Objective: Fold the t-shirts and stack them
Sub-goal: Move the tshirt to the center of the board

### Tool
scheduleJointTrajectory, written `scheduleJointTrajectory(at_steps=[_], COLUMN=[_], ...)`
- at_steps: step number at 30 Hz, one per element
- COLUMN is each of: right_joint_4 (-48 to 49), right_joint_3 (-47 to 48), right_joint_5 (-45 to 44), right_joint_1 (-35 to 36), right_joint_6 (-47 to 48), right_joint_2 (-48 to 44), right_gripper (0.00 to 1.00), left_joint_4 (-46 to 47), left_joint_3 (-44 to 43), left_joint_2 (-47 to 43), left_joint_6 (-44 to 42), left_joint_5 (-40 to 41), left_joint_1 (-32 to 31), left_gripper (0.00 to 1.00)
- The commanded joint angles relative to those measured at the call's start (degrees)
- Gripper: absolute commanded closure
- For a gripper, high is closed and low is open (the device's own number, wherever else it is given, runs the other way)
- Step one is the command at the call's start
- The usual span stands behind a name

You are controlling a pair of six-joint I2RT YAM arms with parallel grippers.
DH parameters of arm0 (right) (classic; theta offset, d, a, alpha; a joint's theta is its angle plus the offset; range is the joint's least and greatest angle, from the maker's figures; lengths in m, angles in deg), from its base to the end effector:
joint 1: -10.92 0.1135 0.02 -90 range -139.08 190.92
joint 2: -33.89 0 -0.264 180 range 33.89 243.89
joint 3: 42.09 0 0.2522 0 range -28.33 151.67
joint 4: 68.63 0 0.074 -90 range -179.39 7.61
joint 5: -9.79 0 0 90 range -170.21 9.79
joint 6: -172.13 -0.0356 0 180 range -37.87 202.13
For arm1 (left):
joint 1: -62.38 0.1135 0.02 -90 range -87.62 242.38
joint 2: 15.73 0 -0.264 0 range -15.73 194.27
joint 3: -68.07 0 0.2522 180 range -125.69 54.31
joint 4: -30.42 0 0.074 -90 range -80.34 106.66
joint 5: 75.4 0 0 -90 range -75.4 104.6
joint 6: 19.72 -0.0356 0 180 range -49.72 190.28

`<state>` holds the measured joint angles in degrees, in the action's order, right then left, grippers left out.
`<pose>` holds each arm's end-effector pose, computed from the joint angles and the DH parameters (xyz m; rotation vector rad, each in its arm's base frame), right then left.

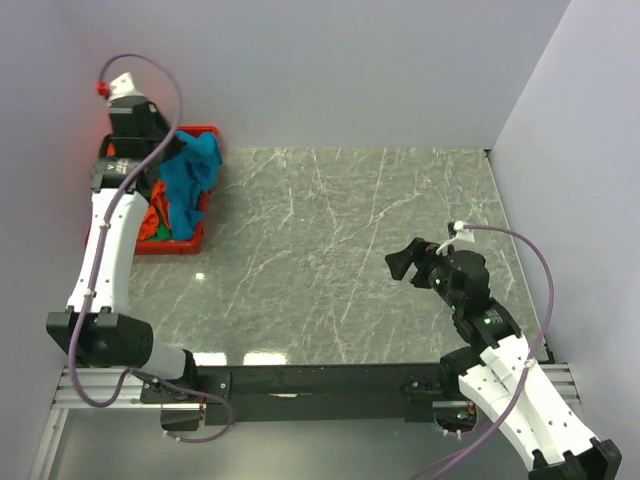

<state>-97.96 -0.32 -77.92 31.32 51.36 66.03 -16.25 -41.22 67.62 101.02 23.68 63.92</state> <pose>0.1385 0.0530 0.2592 0.1502 1.9611 0.6335 0.3180 0.0142 0.4474 -0.6380 1.8240 -0.1877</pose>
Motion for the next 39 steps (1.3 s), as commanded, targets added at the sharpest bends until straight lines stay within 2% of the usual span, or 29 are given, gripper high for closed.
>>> scheduleJointTrajectory(at_steps=[1,11,15,19,25,30,33,34,36,37,39], right_joint_4=[-0.24,-3.23,-2.45,-0.08,3.79,6.16,6.96,6.79,5.82,5.73,5.47], right_joint_3=[5.73,11.10,11.37,10.14,8.91,6.63,4.60,4.08,2.32,1.53,-1.02], right_joint_5=[-1.23,-1.76,-0.62,1.05,5.35,9.14,9.23,8.45,4.95,3.97,0.73], right_joint_1=[-0.10,-0.10,-0.19,-0.10,-0.01,0.16,2.18,3.23,6.65,7.71,10.25], right_joint_6=[1.06,0.01,-1.66,-4.38,-5.97,-6.41,-7.38,-7.55,-7.82,-7.99,-8.70], right_joint_2=[0.20,-0.50,-0.50,0.11,4.24,8.20,9.43,9.61,9.96,9.87,9.52], right_gripper=[0.05,0.05,0.06,0.08,0.11,0.14,0.17,0.18,0.19,0.20,0.20], left_joint_4=[-1.20,-2.34,-3.48,-1.73,-0.23,6.18,6.36,6.01,5.49,6.01,6.97], left_joint_3=[-3.00,-8.18,-10.99,-8.19,0.06,10.60,10.28,10.01,10.35,11.06,14.12], left_joint_2=[-3.36,-8.73,-9.00,-10.40,-9.18,-1.98,4.09,5.84,6.21,4.99,3.14], left_joint_6=[-1.30,-1.03,-0.42,1.34,2.30,5.20,5.21,4.94,4.59,4.42,4.15], left_joint_5=[-1.35,-2.67,-2.84,-6.35,-3.02,-8.63,-12.06,-12.42,-11.46,-11.11,-10.40], left_joint_1=[-6.53,-26.12,-31.15,-32.21,-32.13,-27.74,-24.49,-23.87,-23.60,-23.43,-23.43], left_gripper=[1.00,1.00,1.00,1.00,1.00,1.00,0.99,0.90,0.78,0.62,0.50])
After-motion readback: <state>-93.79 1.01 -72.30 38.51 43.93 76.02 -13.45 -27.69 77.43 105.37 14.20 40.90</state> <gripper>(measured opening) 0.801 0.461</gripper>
